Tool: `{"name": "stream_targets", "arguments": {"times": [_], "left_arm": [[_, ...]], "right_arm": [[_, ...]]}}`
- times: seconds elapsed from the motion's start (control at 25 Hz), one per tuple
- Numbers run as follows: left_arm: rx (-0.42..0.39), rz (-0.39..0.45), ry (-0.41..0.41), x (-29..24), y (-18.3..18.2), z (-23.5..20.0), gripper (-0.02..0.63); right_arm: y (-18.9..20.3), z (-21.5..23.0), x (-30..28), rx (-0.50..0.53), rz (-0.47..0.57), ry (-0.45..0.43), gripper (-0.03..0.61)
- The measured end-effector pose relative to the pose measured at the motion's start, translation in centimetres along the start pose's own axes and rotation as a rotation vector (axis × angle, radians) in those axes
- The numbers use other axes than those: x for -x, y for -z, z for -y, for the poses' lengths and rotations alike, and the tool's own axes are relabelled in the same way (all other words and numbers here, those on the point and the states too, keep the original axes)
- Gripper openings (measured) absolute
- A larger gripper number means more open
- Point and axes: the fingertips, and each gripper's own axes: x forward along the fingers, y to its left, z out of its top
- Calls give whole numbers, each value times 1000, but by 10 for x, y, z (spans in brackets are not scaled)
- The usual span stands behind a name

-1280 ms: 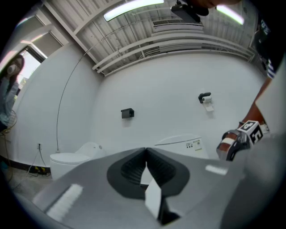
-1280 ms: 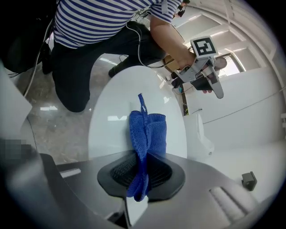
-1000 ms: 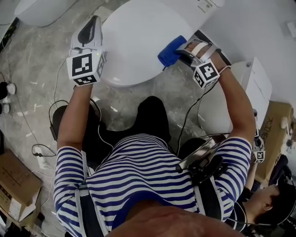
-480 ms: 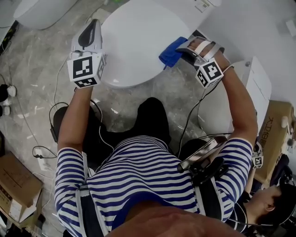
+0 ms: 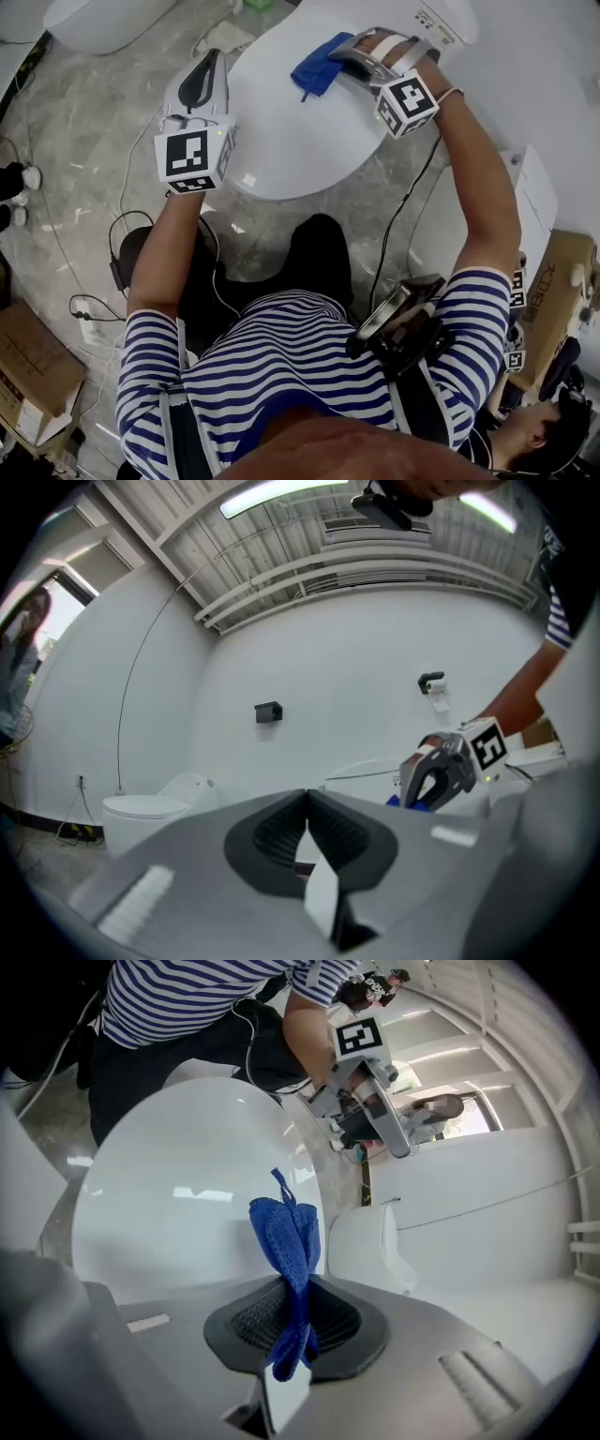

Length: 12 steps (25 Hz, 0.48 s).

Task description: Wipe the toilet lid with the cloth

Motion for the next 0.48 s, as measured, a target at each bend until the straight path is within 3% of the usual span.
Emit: {"name": "stream_targets", "arguments": {"times": [0.48], "left_arm": [[41,1,-19,-6,3,-38,3]], "right_arm": [[9,58,-99,-14,38,-13,49]]}}
